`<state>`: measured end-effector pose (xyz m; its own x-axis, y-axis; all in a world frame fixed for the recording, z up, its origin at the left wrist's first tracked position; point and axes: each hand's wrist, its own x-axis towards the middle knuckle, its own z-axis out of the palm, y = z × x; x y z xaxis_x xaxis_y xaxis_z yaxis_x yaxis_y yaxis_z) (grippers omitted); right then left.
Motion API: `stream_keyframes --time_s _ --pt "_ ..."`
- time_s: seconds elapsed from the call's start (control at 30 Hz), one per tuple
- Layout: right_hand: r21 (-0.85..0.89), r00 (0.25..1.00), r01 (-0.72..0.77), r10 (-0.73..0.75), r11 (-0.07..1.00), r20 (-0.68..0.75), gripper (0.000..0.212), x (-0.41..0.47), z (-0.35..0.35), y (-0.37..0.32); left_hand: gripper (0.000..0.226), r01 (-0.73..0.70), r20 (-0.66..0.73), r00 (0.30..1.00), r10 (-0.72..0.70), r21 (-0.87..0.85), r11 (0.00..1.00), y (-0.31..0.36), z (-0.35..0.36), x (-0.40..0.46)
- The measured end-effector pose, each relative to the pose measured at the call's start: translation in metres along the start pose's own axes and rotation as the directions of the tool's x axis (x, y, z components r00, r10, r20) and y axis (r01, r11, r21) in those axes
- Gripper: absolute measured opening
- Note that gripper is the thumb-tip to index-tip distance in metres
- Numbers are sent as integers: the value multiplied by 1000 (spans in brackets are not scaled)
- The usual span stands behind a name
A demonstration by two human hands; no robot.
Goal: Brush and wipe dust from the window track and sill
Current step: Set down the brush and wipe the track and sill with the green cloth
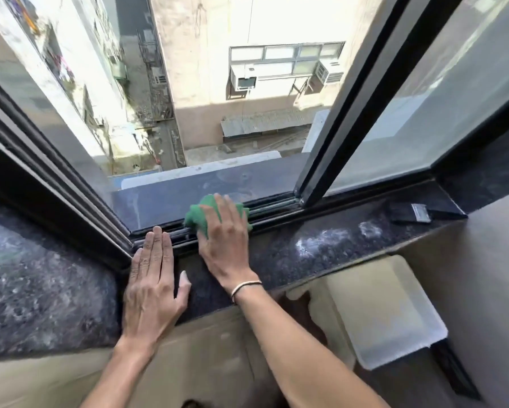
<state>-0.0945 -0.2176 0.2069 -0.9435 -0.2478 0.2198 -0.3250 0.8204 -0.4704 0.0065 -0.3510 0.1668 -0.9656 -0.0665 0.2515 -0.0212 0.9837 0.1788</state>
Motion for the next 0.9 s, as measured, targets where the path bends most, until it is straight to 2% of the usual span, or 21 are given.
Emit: stream_keyframes --time_s 0.07,0.1,0.17,0.27,0.33,0.4,0.5,0.57,0.67,0.73,0.9 --pt "224 1000 -13 6 974 31 42 3 -18 4 75 -13 -13 1000 13 15 1000 -1 1 -2" --pt "391 998 -65 59 918 27 41 2 -32 12 75 -18 -24 1000 19 16 1000 0 2 -2" --pt "661 972 -180 234 729 7 35 -10 -70 37 76 -34 -46 998 34 16 999 5 7 -1" --pt "832 895 -192 440 520 -69 23 -43 -132 99 78 -50 -73 996 50 5 999 18 16 0" --pt "859 830 -188 545 476 -120 24 -62 -172 150 81 -57 -71 996 57 6 998 22 23 1" --pt "785 781 -239 594 572 -195 20 -73 -202 195 82 -59 -66 996 59 6 998 21 27 1" --pt "494 761 -422 593 761 -263 24 -72 -207 248 85 -50 -43 998 50 12 999 22 27 1" --pt "309 798 -479 554 822 -237 32 -66 -192 267 85 -46 -46 998 46 -1 999 24 26 0" --pt "50 871 -472 475 880 -129 44 -52 -160 268 84 -46 -61 997 45 -13 999 25 25 0" --pt "-17 878 -470 466 882 -109 47 -44 -142 255 84 -49 -62 997 47 -26 998 26 24 1" --pt "-8 906 -424 423 906 -21 48 -50 -106 194 76 -54 -42 998 52 -64 996 23 24 2"
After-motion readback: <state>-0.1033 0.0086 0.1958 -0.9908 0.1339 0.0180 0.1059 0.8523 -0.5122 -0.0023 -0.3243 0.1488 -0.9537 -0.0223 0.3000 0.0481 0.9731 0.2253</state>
